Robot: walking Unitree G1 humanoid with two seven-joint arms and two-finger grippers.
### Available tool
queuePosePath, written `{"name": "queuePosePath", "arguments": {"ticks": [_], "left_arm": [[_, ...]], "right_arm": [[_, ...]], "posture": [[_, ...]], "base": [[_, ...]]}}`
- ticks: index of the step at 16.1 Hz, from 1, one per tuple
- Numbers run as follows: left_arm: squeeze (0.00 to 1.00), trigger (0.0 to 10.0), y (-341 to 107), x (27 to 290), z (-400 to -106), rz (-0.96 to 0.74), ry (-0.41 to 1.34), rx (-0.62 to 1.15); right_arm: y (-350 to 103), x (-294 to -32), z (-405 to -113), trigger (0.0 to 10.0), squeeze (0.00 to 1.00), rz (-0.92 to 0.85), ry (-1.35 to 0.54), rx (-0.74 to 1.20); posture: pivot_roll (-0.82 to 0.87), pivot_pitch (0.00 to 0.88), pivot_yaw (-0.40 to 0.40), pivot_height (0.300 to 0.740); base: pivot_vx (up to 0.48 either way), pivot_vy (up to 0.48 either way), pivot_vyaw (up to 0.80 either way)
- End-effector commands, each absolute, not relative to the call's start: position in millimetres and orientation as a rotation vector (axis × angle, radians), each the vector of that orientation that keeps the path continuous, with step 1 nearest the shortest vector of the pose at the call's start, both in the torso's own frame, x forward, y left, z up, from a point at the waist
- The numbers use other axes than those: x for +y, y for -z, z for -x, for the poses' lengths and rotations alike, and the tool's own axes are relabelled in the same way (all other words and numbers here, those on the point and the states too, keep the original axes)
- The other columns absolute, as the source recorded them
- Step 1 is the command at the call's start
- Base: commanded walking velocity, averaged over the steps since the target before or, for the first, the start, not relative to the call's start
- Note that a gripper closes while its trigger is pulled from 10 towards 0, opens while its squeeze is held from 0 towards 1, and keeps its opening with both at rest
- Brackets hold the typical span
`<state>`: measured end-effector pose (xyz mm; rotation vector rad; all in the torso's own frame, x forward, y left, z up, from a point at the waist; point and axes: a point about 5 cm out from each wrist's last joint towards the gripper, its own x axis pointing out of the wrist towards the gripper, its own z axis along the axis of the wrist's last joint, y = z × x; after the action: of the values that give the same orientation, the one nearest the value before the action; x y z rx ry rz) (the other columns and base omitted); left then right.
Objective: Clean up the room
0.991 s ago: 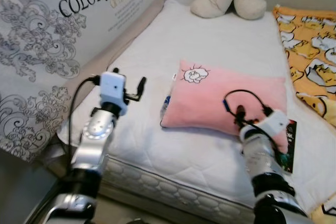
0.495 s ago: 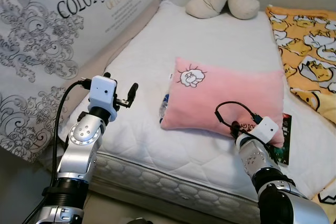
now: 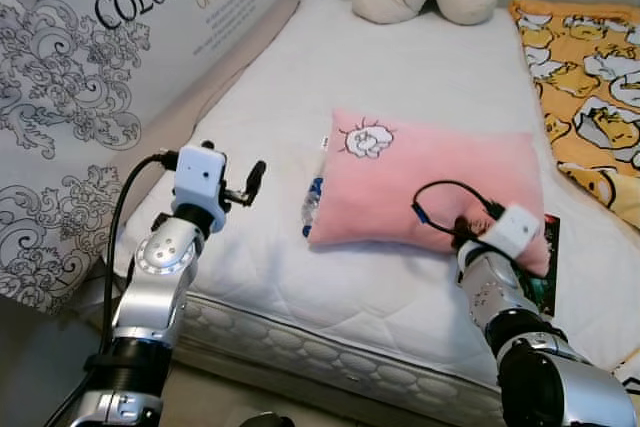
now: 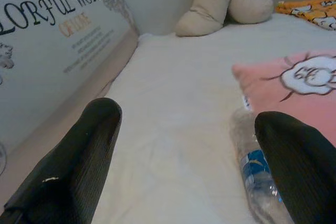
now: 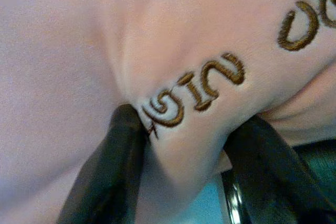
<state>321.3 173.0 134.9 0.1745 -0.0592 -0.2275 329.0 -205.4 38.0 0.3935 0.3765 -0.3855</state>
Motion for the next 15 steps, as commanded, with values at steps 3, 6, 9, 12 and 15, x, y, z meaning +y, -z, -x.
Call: {"name": "queuePosePath", "arguments": {"ticks": [3,6,9,12,15], "left_arm": [[0.00,10.0,-137,163,-327,-0.175,0.237,-0.069],[0.00,10.0,-138,161,-330,-0.175,0.240,-0.071],[0.00,10.0,-137,159,-333,-0.178,0.243,-0.070],[0.00,10.0,-135,156,-334,-0.173,0.243,-0.069],[0.00,10.0,-134,152,-336,-0.160,0.236,-0.072]], "right_arm": [[-28,-200,-325,0.0,0.25,-0.592,0.404,0.454],[-24,-193,-324,0.0,0.25,-0.621,0.324,0.489],[-29,-200,-327,0.0,0.26,-0.528,0.273,0.476],[-44,-216,-334,0.0,0.26,-0.436,0.222,0.437],[-62,-224,-343,0.0,0.25,-0.195,0.031,0.442]], "posture": [[-0.03,0.007,0.066,0.740],[-0.03,0.000,0.067,0.740],[-0.04,0.000,0.067,0.740],[-0.06,0.000,0.057,0.740],[-0.07,0.000,0.037,0.740]], "base": [[0.000,0.000,0.00],[0.000,0.000,0.00],[0.000,0.000,0.00],[0.000,0.000,0.00],[0.000,0.000,0.00]]}}
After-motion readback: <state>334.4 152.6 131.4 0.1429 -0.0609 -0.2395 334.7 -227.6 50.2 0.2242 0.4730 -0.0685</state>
